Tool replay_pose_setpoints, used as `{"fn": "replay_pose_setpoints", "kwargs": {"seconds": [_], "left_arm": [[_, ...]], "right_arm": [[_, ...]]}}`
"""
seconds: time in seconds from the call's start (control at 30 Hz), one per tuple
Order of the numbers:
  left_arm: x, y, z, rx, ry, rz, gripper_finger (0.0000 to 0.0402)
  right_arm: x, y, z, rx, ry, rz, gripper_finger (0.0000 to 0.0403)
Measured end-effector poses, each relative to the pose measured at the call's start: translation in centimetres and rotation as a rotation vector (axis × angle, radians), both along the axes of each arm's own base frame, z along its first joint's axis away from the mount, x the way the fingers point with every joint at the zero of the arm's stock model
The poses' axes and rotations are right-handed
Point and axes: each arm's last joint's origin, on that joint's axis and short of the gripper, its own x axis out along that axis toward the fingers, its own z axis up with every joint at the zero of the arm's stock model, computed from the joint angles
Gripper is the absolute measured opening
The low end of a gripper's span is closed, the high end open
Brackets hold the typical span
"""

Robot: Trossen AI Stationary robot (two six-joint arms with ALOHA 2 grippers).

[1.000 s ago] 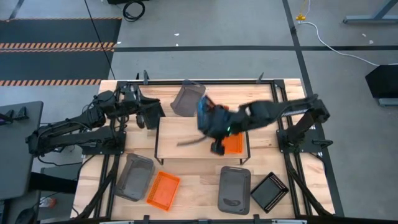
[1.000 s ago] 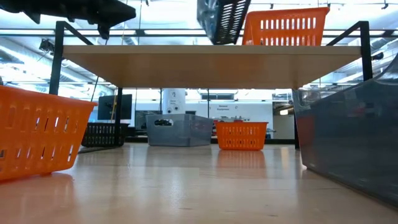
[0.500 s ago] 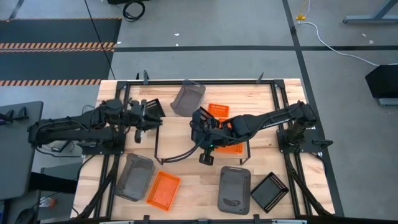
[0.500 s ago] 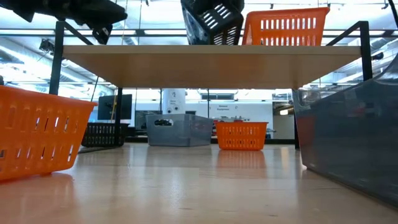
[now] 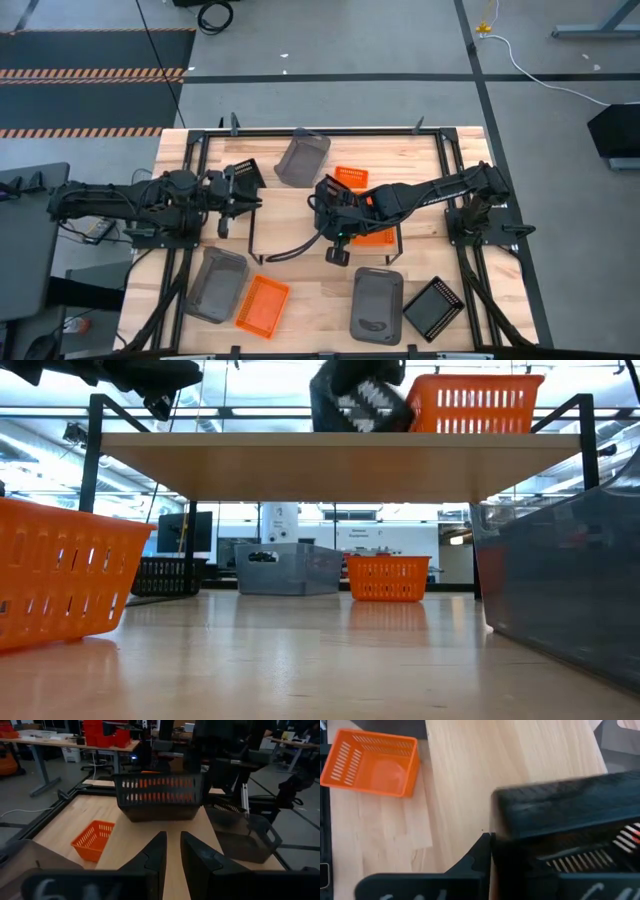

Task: Stack baskets on shelf by color
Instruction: Put the top right black bin on the shelf

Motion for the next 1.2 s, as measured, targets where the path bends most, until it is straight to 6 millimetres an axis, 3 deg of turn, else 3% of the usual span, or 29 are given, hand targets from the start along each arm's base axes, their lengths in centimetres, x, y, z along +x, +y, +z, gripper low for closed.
{"fn": "replay_pose_setpoints", "kwargs": {"seconds": [0.33, 0.5, 0.63, 0.87, 1.0, 1.2], "left_arm": [[0.0, 0.0, 0.0, -0.02, -0.002, 0.002, 0.0058], [0.0, 0.0, 0.0, -0.019, -0.002, 0.002, 0.0059], [0.0, 0.0, 0.0, -0.019, -0.002, 0.002, 0.0055], [0.0, 0.0, 0.0, -0.019, 0.0, 0.002, 0.0059], [0.0, 0.0, 0.0, -0.018, -0.001, 0.001, 0.0055], [0.0, 0.0, 0.0, -0.011, -0.001, 0.001, 0.0055]], "right_arm": [[0.5, -0.1, 0.3, -0.025, -0.056, 0.027, 0.013], [0.7, -0.1, 0.5, -0.042, -0.079, 0.062, 0.0157], [0.3, -0.4, 0.9, -0.081, -0.072, 0.064, 0.0159], [-1.3, -2.4, 0.1, -0.3, 0.12, 0.001, 0.0151], [-1.2, -3.2, -0.5, -0.292, 0.152, -0.016, 0.015], [-0.6, -2.8, -1.7, -0.176, 0.192, 0.044, 0.0149]]}}
